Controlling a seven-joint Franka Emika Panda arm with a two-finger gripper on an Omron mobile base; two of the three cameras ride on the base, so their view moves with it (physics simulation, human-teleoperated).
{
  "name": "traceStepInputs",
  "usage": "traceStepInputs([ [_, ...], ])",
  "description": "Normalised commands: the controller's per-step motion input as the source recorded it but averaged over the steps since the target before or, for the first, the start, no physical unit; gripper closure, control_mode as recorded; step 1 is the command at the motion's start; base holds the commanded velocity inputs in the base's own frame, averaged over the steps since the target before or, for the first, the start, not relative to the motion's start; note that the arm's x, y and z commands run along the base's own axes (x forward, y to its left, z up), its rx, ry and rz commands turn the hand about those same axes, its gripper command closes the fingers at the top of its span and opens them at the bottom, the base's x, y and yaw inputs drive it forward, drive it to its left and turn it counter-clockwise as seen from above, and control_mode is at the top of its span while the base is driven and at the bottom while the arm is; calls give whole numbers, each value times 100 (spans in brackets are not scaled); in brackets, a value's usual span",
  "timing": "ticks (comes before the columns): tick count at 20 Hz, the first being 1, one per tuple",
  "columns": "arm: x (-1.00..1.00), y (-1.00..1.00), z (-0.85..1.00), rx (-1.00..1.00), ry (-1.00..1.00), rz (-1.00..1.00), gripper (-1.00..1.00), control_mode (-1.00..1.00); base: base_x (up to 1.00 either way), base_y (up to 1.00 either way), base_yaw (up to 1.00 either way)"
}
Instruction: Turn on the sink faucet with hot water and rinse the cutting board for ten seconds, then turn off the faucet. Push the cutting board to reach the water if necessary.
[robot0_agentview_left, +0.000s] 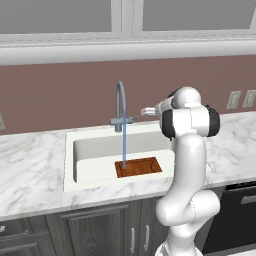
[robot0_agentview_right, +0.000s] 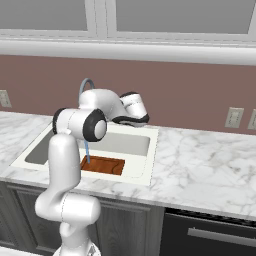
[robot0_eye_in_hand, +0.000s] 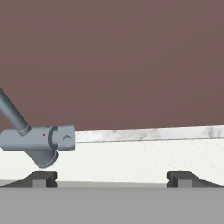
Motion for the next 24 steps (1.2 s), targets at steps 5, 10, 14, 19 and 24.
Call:
traceStepInputs([
  [5, 0, 0, 0, 0, 0, 0, -100, -100, 0, 0, 0],
  [10, 0, 0, 0, 0, 0, 0, -100, -100, 0, 0, 0],
  [14, 0, 0, 0, 0, 0, 0, -100, -100, 0, 0, 0],
  [19, 0, 0, 0, 0, 0, 0, -100, -100, 0, 0, 0],
  [24, 0, 0, 0, 0, 0, 0, -100, -100, 0, 0, 0],
])
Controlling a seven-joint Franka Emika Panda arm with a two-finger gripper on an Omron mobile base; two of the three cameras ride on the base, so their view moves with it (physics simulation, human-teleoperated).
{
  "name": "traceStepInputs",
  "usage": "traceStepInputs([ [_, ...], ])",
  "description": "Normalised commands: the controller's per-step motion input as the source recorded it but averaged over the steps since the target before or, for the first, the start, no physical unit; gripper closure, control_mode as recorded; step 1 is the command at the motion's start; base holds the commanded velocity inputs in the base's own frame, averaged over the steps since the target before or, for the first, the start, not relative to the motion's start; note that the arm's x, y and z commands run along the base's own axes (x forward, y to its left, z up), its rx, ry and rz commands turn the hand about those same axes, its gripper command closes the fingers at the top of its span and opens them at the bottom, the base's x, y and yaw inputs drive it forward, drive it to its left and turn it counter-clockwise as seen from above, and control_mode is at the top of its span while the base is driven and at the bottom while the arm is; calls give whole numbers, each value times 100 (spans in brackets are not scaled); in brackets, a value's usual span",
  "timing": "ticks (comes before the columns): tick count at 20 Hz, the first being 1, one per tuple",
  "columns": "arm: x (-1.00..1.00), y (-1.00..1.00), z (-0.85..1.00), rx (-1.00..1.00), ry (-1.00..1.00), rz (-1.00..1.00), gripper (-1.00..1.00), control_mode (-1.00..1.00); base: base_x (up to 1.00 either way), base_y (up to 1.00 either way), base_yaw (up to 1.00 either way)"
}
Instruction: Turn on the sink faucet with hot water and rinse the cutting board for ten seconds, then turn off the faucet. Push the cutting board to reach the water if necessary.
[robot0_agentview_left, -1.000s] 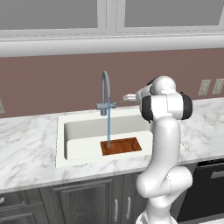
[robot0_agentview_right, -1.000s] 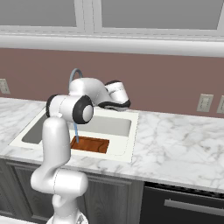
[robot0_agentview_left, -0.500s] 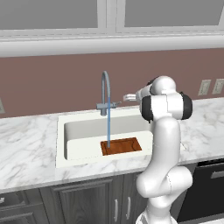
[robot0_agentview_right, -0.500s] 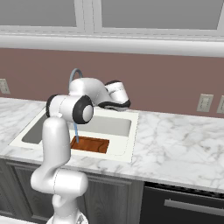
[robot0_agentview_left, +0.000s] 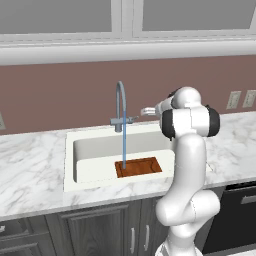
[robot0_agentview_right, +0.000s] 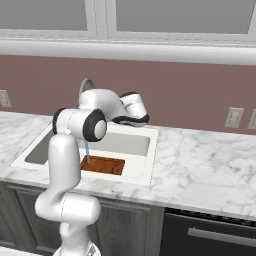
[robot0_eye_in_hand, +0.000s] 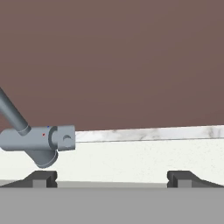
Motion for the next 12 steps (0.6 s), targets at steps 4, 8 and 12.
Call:
traceStepInputs([
  [4, 0, 0, 0, 0, 0, 0, -100, -100, 0, 0, 0],
  [8, 0, 0, 0, 0, 0, 0, -100, -100, 0, 0, 0],
  [12, 0, 0, 0, 0, 0, 0, -100, -100, 0, 0, 0],
])
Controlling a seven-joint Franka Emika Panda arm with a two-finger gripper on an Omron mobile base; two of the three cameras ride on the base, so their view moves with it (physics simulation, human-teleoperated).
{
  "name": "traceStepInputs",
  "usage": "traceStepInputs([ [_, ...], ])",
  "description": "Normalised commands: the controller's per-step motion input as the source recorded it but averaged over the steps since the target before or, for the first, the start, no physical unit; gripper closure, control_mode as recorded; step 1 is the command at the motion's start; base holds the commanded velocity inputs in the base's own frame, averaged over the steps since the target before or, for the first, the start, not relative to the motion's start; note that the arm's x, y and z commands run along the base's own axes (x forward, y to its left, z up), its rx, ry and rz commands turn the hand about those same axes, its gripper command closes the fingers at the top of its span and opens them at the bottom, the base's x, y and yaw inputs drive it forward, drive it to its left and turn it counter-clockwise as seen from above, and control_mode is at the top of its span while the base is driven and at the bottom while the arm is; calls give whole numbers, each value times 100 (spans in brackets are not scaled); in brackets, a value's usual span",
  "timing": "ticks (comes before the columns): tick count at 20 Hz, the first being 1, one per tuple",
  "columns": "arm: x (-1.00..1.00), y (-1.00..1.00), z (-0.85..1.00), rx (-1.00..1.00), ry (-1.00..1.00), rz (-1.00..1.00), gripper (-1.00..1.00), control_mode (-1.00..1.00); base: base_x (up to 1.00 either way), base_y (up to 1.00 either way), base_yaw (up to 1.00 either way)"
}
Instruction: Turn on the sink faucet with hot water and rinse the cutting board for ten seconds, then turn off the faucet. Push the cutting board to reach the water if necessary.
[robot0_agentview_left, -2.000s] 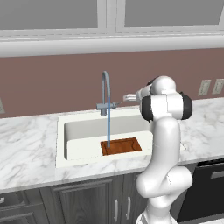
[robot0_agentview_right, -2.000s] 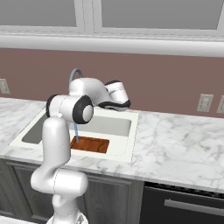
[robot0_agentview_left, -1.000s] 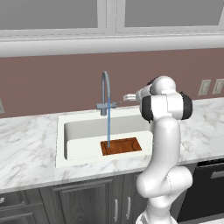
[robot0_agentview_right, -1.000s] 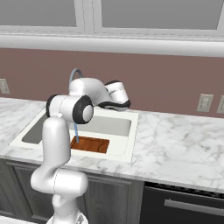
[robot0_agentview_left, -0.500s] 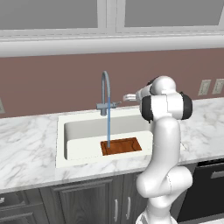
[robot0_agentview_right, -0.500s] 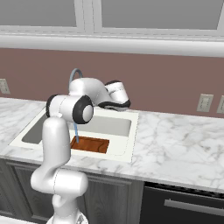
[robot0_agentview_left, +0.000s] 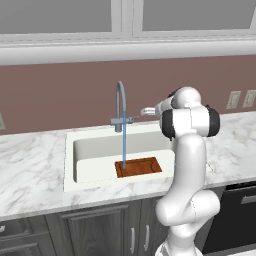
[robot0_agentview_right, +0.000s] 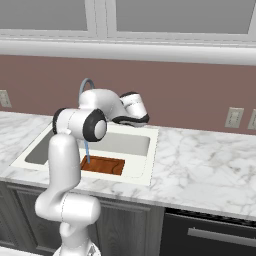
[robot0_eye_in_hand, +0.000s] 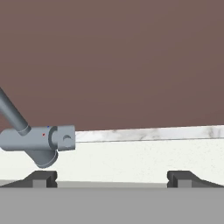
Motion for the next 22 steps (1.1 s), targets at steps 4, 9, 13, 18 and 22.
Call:
traceStepInputs([
  [4, 0, 0, 0, 0, 0, 0, -100, -100, 0, 0, 0],
  [9, 0, 0, 0, 0, 0, 0, -100, -100, 0, 0, 0],
  [13, 0, 0, 0, 0, 0, 0, -100, -100, 0, 0, 0],
  [18, 0, 0, 0, 0, 0, 0, -100, -100, 0, 0, 0],
  [22, 0, 0, 0, 0, 0, 0, -100, -100, 0, 0, 0],
])
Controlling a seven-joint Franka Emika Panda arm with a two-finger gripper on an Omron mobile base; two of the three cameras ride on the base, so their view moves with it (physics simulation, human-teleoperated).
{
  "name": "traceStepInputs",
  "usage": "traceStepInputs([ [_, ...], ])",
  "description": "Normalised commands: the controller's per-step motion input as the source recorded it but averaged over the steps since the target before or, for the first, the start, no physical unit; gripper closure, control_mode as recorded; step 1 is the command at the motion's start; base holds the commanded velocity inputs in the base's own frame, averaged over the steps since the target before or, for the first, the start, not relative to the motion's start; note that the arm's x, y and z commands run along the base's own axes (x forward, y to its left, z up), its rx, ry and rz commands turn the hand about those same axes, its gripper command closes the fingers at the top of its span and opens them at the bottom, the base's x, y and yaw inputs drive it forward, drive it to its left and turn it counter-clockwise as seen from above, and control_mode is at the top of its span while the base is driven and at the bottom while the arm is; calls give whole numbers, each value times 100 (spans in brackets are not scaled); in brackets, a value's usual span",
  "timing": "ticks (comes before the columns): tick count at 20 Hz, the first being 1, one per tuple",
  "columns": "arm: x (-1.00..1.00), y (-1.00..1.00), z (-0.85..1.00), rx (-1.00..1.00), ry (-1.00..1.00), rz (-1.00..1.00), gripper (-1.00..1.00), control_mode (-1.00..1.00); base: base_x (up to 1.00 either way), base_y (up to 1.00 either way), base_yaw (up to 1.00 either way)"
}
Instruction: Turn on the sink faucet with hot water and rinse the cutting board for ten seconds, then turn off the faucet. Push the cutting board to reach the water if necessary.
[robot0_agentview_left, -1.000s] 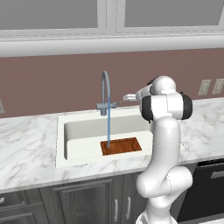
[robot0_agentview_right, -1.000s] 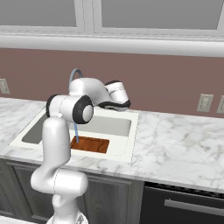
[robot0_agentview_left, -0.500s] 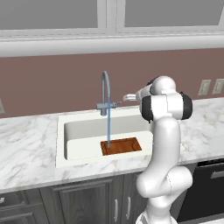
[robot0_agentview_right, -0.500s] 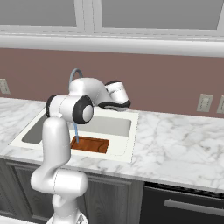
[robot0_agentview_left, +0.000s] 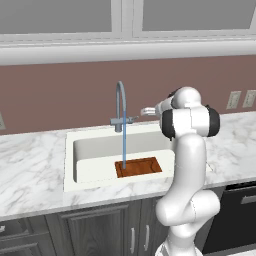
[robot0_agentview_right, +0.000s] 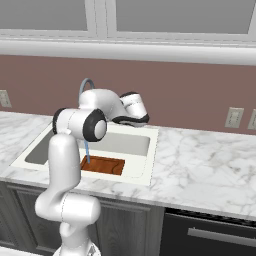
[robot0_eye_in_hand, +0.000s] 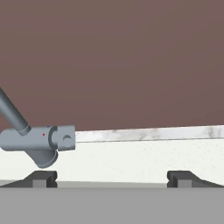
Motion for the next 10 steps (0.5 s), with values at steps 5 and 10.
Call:
traceStepInputs([
  [5, 0, 0, 0, 0, 0, 0, -100, -100, 0, 0, 0],
  [10, 0, 0, 0, 0, 0, 0, -100, -100, 0, 0, 0],
])
